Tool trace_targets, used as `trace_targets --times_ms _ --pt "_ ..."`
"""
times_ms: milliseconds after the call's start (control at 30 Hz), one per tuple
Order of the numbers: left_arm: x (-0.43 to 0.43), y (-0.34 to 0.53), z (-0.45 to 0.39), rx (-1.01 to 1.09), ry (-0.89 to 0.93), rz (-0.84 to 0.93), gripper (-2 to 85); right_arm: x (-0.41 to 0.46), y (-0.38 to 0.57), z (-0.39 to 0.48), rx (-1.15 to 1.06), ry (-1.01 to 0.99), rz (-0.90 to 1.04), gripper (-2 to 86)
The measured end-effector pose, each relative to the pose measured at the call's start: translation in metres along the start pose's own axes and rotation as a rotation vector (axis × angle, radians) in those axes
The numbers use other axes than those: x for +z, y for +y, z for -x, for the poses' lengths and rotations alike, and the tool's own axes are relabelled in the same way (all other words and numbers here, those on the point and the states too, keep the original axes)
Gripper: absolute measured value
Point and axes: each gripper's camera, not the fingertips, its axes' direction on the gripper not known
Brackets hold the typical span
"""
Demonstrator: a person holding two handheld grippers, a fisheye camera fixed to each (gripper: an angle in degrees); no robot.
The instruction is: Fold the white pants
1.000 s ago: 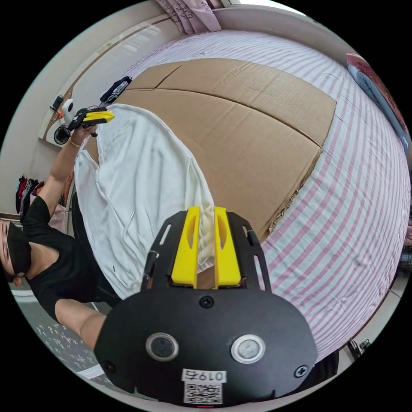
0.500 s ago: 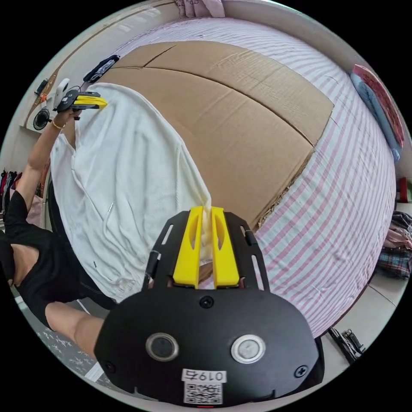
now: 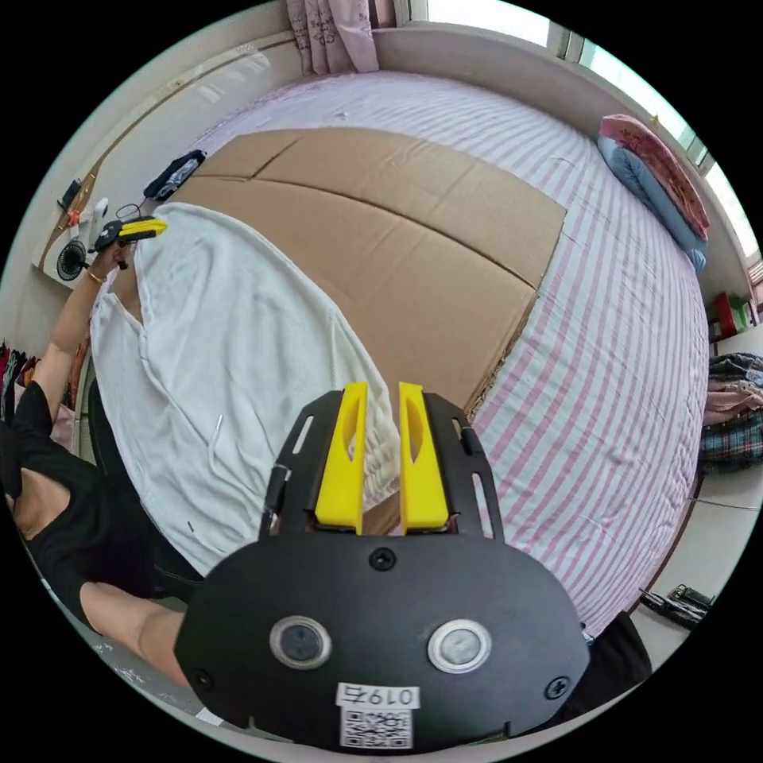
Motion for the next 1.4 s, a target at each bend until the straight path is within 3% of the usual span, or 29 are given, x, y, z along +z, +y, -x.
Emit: trace_targets --times_ms 233,400,500,600,833,1133,1400 --pt "-0.037 0.13 0.138 -0.579 -0.094 -0.176 6.1 0.044 -0.111 0.096 -0.309 -0.137 -0.036 7.4" --pt "-0.04 0.192 0.186 -0.806 -0.18 -0.064 11.1 0.117 -0.214 0.155 -0.429 -0.16 -0.001 8.3" --pt "-0.042 0.207 0.192 -0.782 -0.165 -0.033 12.9 0.153 -0.244 0.149 -0.403 -0.145 0.015 8.2" --pt "-0.029 0.208 0.198 -0.734 0.036 -0.018 13.5 0.186 -0.257 0.123 -0.355 -0.176 0.055 8.2" --pt "-0.023 0.194 0.184 -0.577 -0.134 0.087 11.2 0.234 -0.254 0.073 -0.335 -0.2 0.085 8.3" --pt "-0.028 0.189 0.159 -0.504 -0.2 0.083 7.4 0.294 -0.257 0.043 -0.405 -0.181 0.091 9.7" --pt "-0.043 0.177 0.148 -0.488 -0.252 0.093 5.2 0.335 -0.227 -0.016 -0.432 -0.188 0.075 -0.4"
